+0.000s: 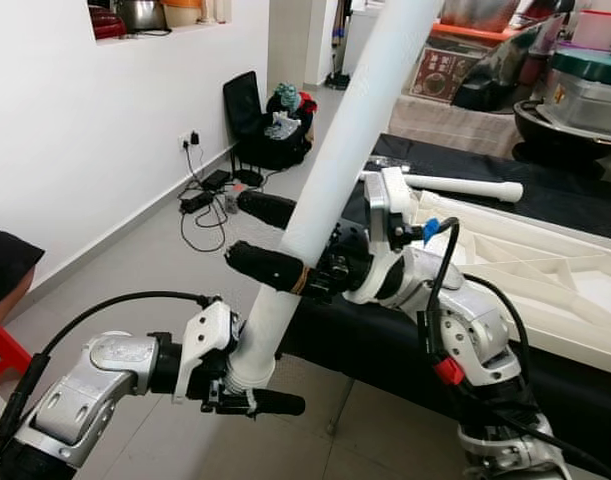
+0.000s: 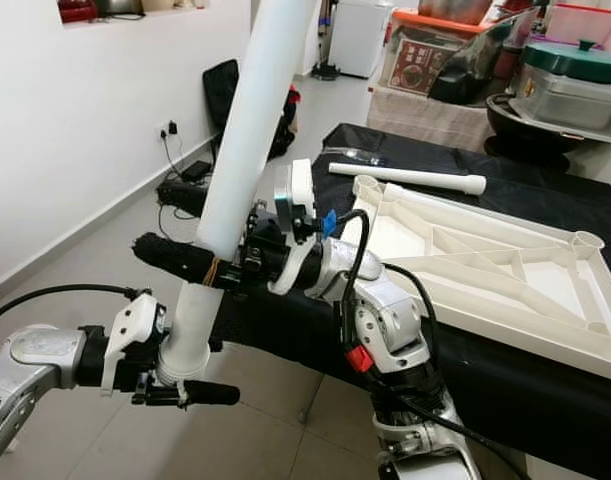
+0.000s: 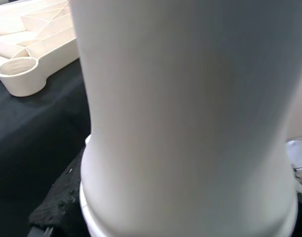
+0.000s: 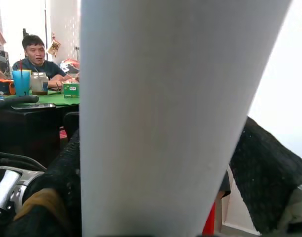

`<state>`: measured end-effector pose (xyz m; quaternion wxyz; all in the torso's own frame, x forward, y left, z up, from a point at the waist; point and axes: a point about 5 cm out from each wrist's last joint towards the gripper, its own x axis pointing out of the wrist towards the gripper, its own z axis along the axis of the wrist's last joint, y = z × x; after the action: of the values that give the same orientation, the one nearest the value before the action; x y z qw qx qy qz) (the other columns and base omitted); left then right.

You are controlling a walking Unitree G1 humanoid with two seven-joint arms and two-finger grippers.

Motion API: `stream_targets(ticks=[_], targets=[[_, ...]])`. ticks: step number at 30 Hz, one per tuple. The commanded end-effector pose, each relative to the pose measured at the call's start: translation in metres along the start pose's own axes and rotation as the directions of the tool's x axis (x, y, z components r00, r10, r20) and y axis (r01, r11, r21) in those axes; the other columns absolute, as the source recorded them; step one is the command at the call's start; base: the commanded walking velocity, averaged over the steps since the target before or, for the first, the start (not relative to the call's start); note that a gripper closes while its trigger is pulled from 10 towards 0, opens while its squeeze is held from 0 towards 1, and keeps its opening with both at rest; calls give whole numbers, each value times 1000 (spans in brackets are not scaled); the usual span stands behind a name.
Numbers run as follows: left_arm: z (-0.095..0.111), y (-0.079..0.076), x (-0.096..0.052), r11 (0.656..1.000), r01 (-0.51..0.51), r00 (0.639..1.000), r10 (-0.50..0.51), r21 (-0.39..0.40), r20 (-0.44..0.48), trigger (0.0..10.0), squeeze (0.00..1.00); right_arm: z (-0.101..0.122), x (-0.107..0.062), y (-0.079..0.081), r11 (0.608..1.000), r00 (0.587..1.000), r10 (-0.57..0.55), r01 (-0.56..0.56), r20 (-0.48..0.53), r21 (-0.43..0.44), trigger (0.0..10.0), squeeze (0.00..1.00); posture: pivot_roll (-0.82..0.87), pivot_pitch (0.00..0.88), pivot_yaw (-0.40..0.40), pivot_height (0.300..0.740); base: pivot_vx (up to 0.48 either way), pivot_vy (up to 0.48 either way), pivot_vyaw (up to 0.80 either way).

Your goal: Building children table

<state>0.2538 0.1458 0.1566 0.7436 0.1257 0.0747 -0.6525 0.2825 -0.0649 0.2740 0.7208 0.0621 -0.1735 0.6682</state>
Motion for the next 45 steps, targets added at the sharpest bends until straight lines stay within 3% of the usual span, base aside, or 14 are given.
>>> stream_targets(ticks=[1, 4, 7, 17, 21, 25, 26, 34, 36, 41, 42, 45], targets=[[14, -13, 10, 987, 127, 992, -129, 101, 10, 10000, 0, -9, -7, -6, 998, 997, -60, 62, -45, 31, 0, 0, 94, 0, -76, 740, 0, 0, 0], [14, -13, 9, 987, 130, 991, -131, 100, 1, 10000, 0, -10, -8, -6, 998, 997, -56, 58, -48, 39, 0, 0, 94, 0, -76, 740, 0, 0, 0], [5, 0, -4, 990, 66, 996, -58, 124, -69, 10000, 0, -20, -3, 7, 986, 999, -44, 48, -31, 161, 0, 0, 89, 0, -69, 740, 0, 0, 0], [4, 10, -10, 987, 39, 993, -21, 155, -114, 10000, 0, -38, 1, 24, 951, 998, -48, 55, -29, 303, 0, 0, 79, 0, -61, 740, 0, 0, 0], [3, 11, -10, 987, 33, 994, -16, 156, -112, 10000, 0, -40, 2, 25, 946, 997, -67, 71, -21, 317, 0, 0, 77, 0, -59, 740, 0, 0, 0], [9, 15, -2, 987, -16, 999, 24, 157, -46, 10000, 0, -40, 5, 20, 933, 991, -137, 124, 15, 337, 0, 0, 69, 0, -57, 740, 0, 0, 0], [13, 19, 2, 983, -64, 998, 62, 173, 17, 10000, 1000, -39, 6, 20, 932, 989, -145, 129, 23, 339, 0, 0, 68, 0, -58, 740, 0, 0, 0], [19, 18, 1, 985, -64, 996, 53, 158, 73, 10000, 1000, -36, 4, 18, 934, 985, -173, 155, 28, 323, 0, 0, 80, 0, -66, 740, 0, 0, 0], [23, 16, -2, 986, -67, 994, 53, 151, 96, 10000, 1000, -33, -3, 6, 940, 975, -223, 212, 10, 266, 0, 0, 82, 0, -66, 740, 0, 0, 0], [24, 15, -5, 987, -79, 992, 64, 140, 112, 10000, 1000, -24, -15, -10, 934, 955, -295, 285, 14, 216, 0, 0, 82, 0, -69, 740, 0, 0, 0], [23, 13, -5, 988, -97, 990, 82, 124, 116, 10000, 1000, -11, -38, -38, 891, 897, -442, 438, 8, 115, 0, 0, 81, 0, -71, 740, 0, 0, 0], [21, 12, -5, 987, -106, 989, 92, 120, 116, 10000, 1000, -6, -47, -47, 864, 867, -499, 496, 10, 79, 0, 0, 81, 0, -71, 740, 0, 0, 0]])
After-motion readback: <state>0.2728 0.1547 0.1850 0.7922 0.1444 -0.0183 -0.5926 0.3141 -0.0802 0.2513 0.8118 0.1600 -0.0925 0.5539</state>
